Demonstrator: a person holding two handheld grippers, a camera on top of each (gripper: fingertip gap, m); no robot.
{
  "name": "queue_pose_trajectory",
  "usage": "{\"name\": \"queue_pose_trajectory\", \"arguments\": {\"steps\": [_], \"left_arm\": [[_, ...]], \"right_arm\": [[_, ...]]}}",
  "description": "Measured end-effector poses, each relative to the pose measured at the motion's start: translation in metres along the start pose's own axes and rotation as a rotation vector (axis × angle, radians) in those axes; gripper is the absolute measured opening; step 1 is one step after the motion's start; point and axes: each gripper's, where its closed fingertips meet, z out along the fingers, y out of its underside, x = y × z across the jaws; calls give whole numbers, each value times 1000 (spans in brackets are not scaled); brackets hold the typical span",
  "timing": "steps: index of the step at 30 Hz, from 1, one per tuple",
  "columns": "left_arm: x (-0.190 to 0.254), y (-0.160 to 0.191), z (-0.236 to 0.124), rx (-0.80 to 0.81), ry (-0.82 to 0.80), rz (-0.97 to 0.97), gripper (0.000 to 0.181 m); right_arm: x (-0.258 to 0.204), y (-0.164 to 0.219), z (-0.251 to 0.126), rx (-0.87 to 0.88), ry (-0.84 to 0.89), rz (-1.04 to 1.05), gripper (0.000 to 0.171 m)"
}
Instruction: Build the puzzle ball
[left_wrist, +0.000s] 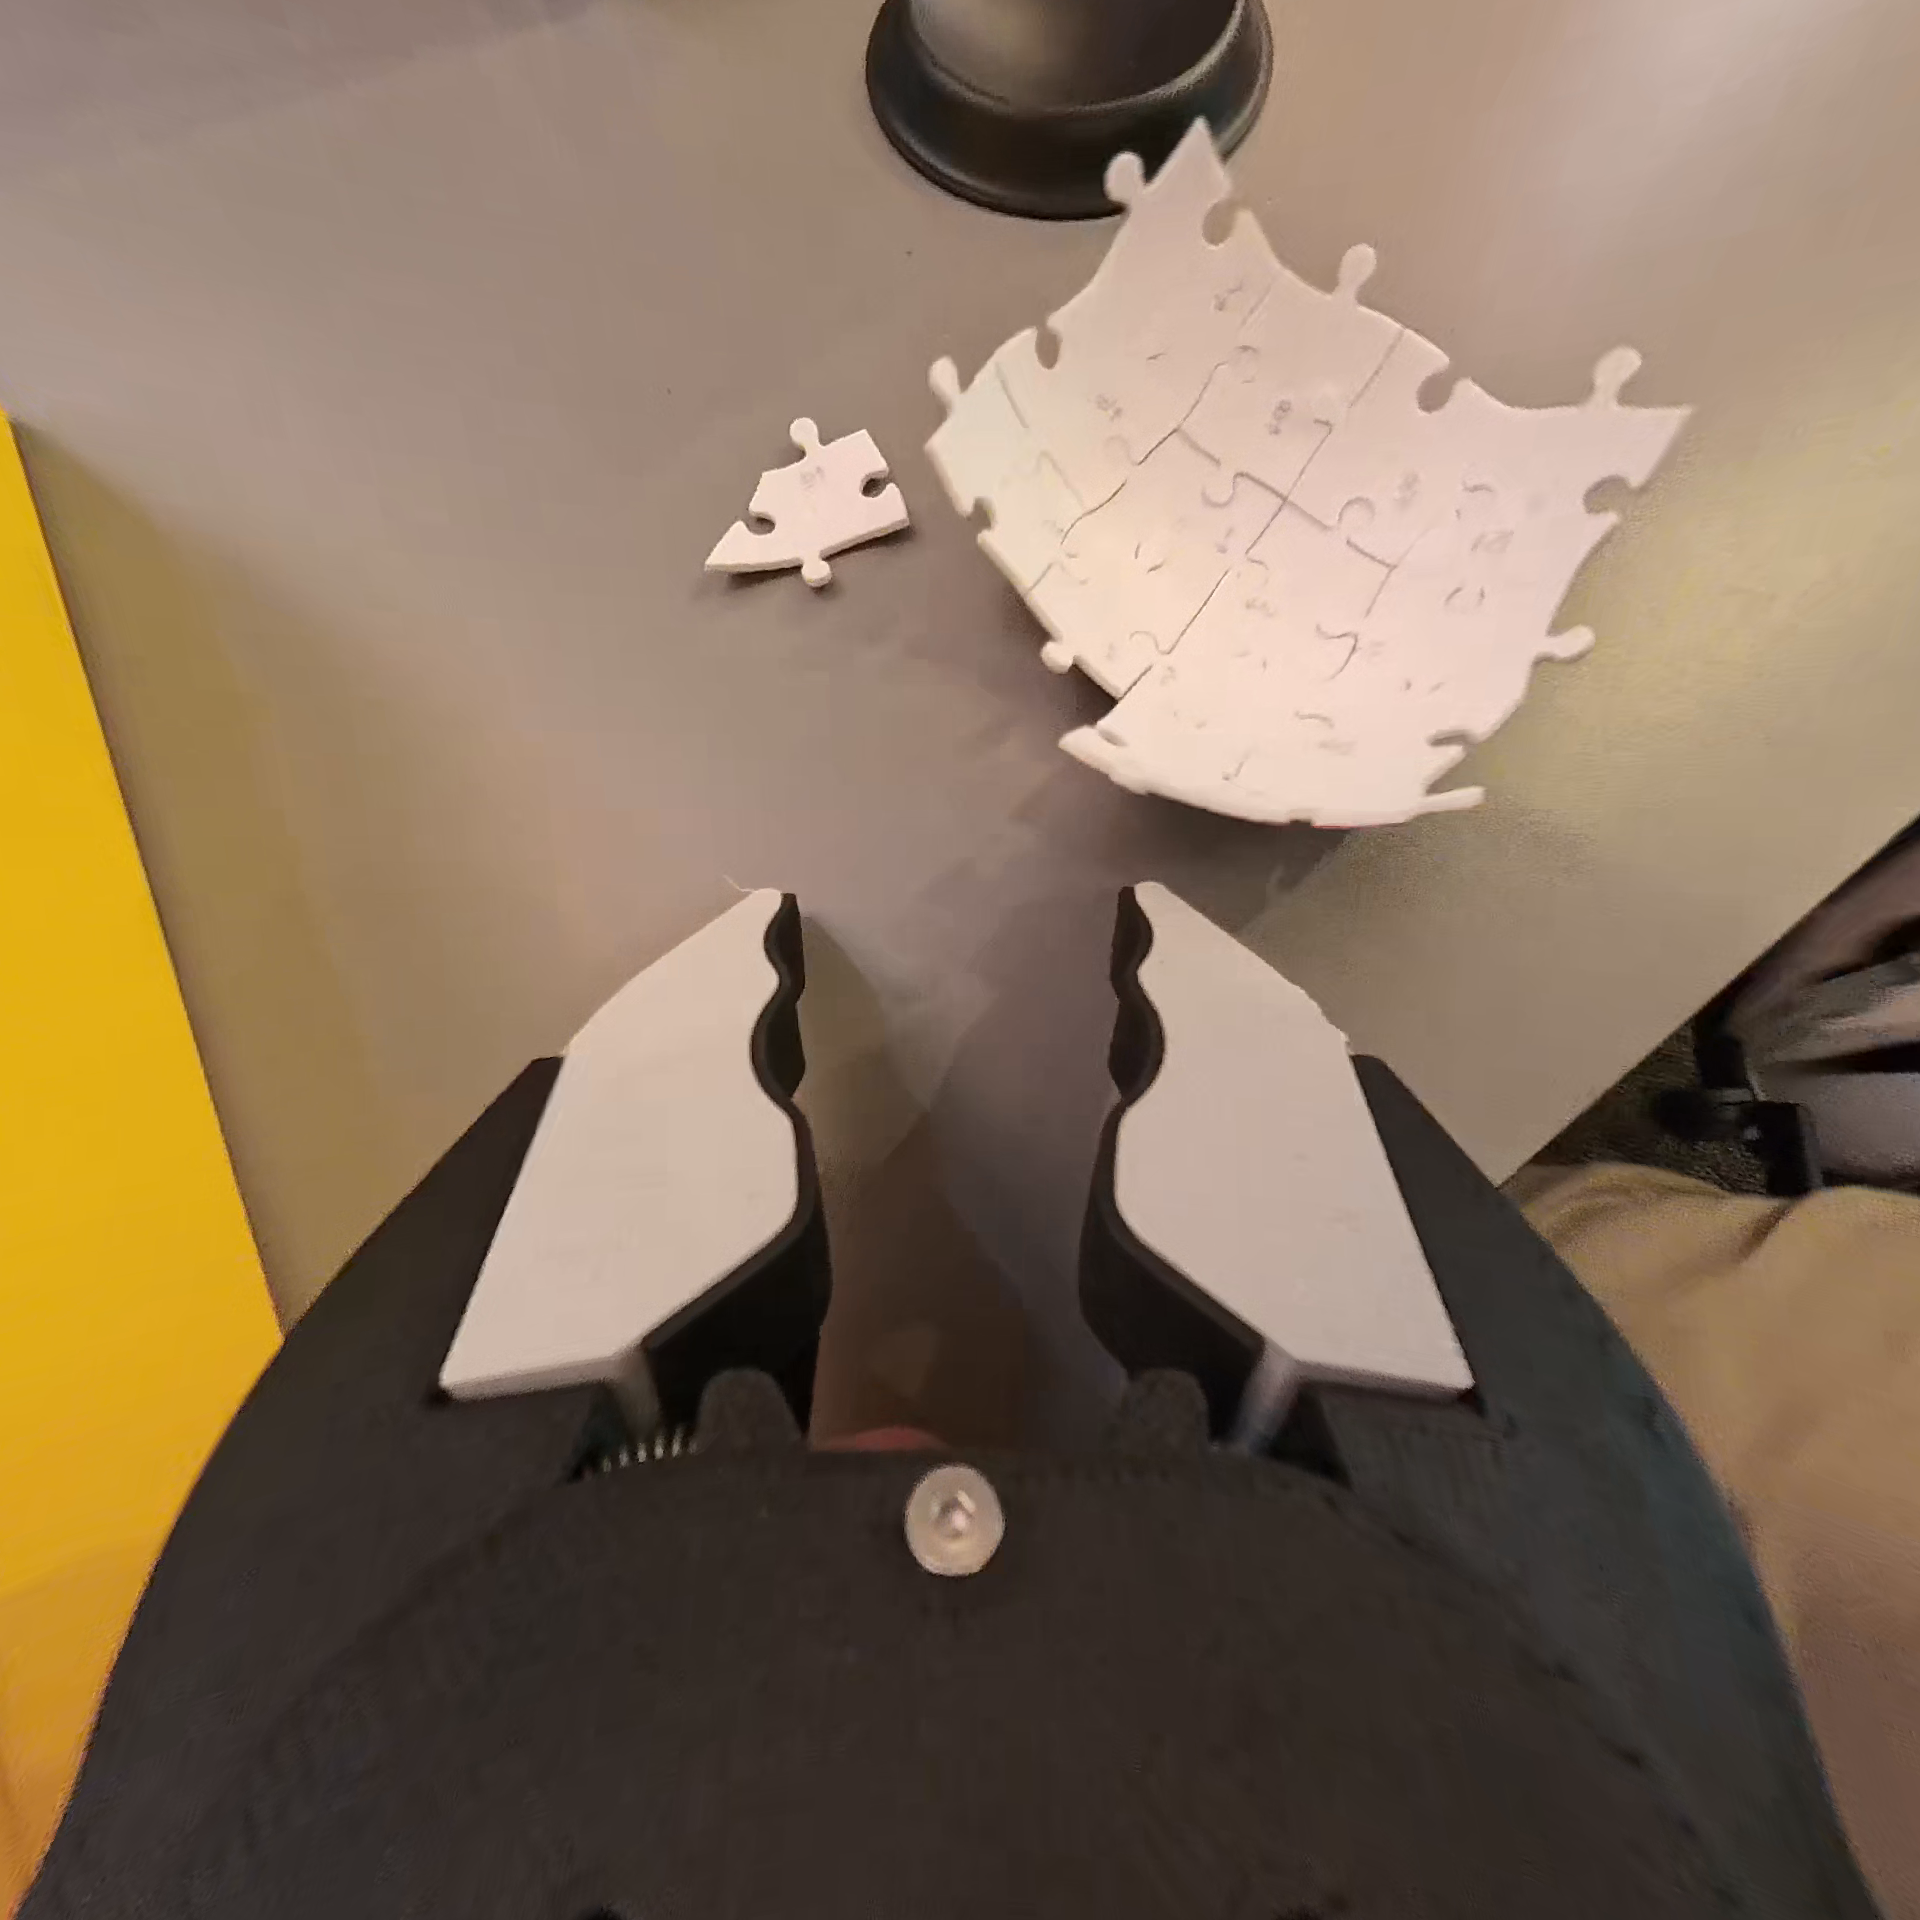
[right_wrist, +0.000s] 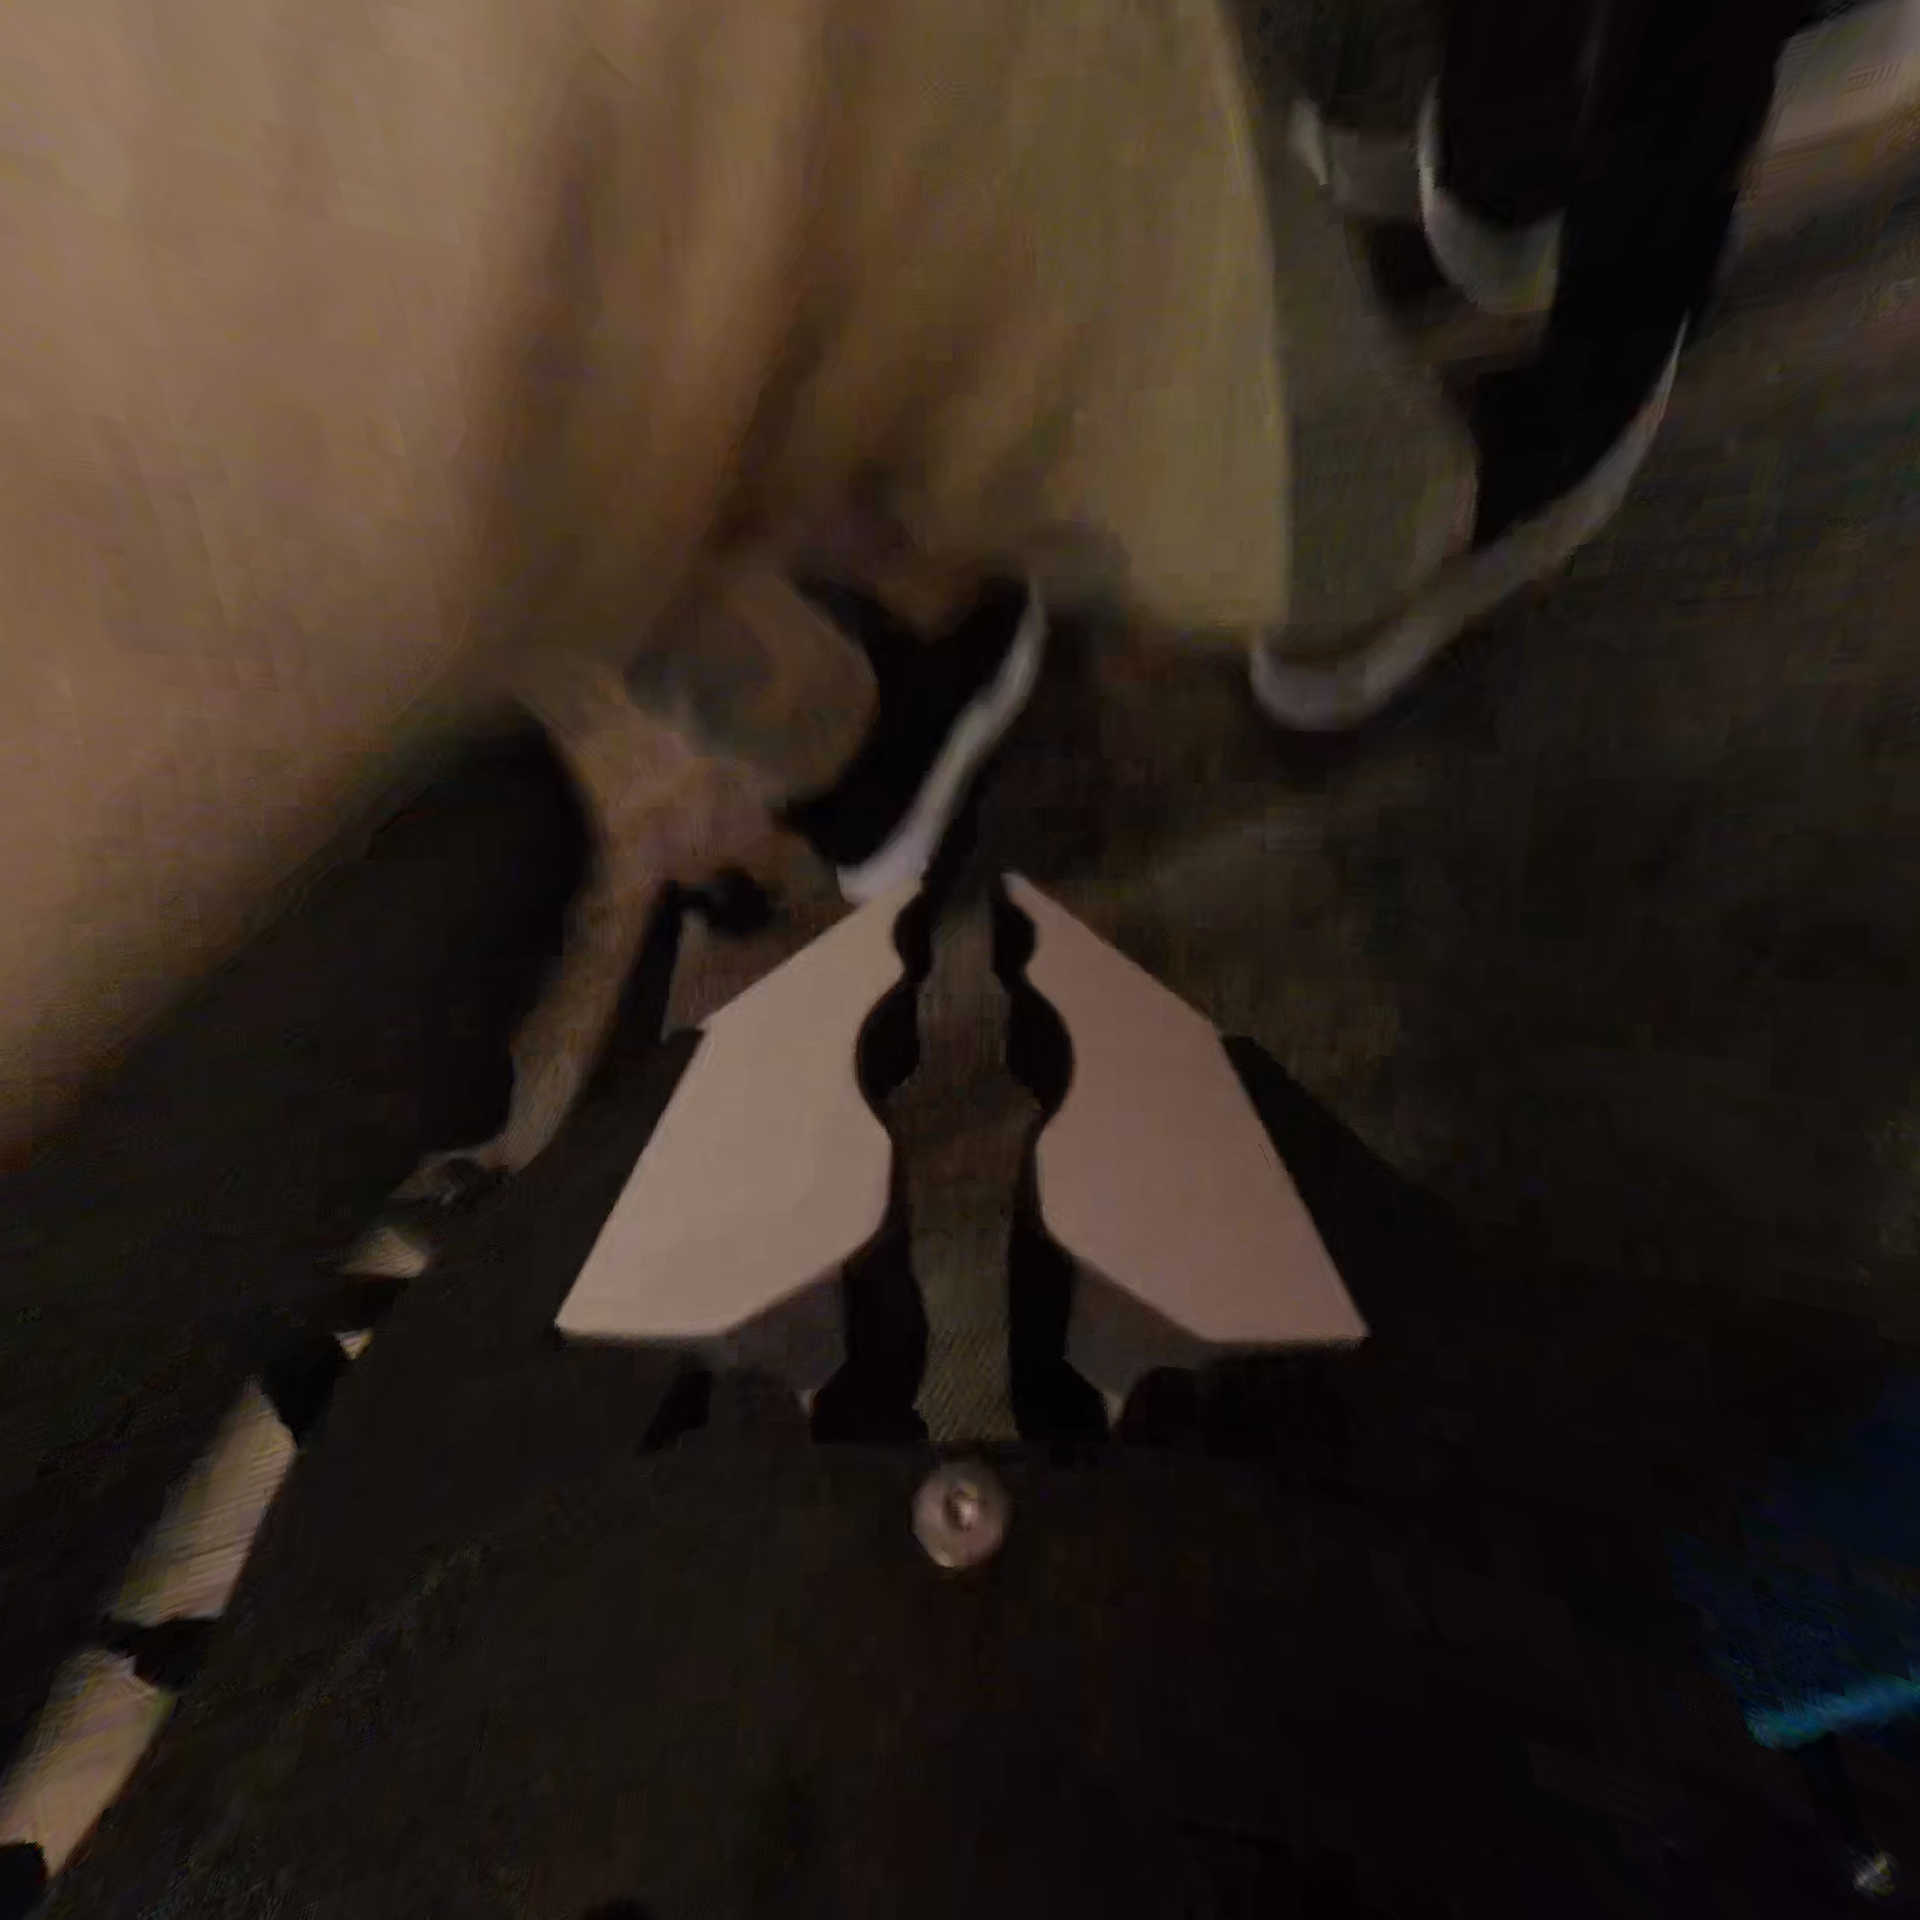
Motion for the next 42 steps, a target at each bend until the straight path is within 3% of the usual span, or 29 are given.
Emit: {"name": "queue_pose_trajectory", "arguments": {"steps": [2, 3, 5, 8, 10, 15, 19, 29, 32, 36, 39, 42], "left_arm": [[0, 1, 1, -8, 15, -11, 56], [0, 1, 1, -10, 18, -17, 56], [-1, 1, 1, -9, 16, -23, 55], [-3, 0, 2, -10, 11, -38, 51], [-3, -1, 2, -7, 26, -57, 50], [-6, -2, 1, 4, 64, -119, 45], [-7, -2, 1, 1, 50, -119, 43], [-10, -3, 1, 6, 68, -172, 37], [-11, -3, 1, 5, 60, -174, 35], [-12, -3, 1, 6, 62, -185, 33], [-12, -3, 1, 5, 58, -180, 33], [-12, -3, 1, 6, 59, -181, 33]], "right_arm": [[39, 111, 27, -157, 69, 264, 42], [52, 169, 39, -247, 107, 355, 48], [72, 268, 54, -414, 185, 451, 43], [91, 365, 67, -570, 309, 482, 58], [109, 398, 73, -592, 401, 537, 68], [136, 440, 86, -682, 488, 592, 66], [123, 475, 92, -807, 472, 649, 68], [137, 479, 92, -790, 608, 907, 42], [138, 475, 98, -743, 651, 1047, 56], [135, 463, 114, -616, 685, 1192, 97], [139, 458, 115, -576, 685, 1251, 88], [142, 465, 105, -613, 706, 1230, 65]]}}
